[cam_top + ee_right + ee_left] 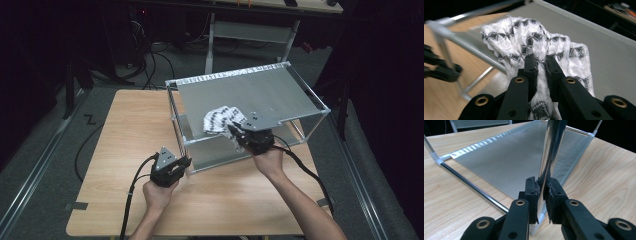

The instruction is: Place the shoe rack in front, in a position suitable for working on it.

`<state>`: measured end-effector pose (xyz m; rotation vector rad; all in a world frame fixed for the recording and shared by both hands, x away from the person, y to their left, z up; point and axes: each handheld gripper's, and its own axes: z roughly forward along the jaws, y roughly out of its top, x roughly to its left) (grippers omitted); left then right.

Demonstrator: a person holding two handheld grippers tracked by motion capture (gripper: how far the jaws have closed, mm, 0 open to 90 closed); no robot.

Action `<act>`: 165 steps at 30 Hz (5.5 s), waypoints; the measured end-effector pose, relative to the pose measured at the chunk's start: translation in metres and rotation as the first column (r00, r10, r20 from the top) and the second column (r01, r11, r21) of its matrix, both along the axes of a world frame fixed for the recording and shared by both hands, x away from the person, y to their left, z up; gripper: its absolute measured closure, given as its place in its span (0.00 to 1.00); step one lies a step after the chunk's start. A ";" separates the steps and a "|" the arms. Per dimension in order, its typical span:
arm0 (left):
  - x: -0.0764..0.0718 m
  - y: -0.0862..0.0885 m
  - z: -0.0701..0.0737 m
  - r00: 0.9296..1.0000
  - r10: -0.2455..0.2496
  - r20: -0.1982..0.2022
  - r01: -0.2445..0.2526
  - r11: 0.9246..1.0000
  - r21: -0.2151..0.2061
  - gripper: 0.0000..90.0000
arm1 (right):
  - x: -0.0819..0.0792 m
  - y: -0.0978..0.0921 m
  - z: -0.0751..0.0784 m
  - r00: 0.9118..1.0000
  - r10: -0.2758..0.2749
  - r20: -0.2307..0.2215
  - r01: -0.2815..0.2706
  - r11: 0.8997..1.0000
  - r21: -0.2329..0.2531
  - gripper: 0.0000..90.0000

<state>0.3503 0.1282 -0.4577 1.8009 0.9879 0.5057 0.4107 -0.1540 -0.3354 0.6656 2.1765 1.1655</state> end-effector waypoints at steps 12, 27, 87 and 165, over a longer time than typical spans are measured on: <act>-0.001 0.000 0.000 1.000 -0.001 -0.001 0.001 1.000 0.005 0.89 | 0.022 -0.064 0.001 0.982 -0.187 0.019 0.187 0.982 -0.017 0.91; -0.002 0.001 0.000 1.000 -0.002 -0.001 0.002 1.000 0.002 0.89 | 0.041 -0.113 0.001 0.941 -0.338 0.017 0.338 0.941 -0.006 0.91; -0.005 0.000 0.001 1.000 0.020 -0.005 -0.020 1.000 0.002 0.89 | 0.003 0.000 -0.003 1.000 -0.016 0.004 0.015 1.000 0.024 0.91; -0.002 0.063 0.002 0.974 0.226 -0.012 -0.226 0.974 0.022 0.89 | 0.003 -0.167 -0.017 0.931 -0.365 0.004 0.365 0.930 0.038 0.91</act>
